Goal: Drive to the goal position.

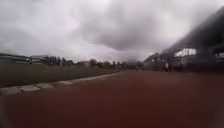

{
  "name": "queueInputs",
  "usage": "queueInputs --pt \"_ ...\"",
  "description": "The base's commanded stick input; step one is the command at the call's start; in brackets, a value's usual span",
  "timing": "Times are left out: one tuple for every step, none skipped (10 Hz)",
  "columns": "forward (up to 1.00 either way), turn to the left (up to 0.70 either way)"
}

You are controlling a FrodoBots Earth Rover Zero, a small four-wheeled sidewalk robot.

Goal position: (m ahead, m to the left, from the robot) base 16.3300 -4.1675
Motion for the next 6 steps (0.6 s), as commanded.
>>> queueInputs --pt "0.5 0.02" --pt "0.5 0.02" --pt "0.5 0.02" --pt "0.5 0.02" --pt "0.5 0.02" --pt "0.5 0.02"
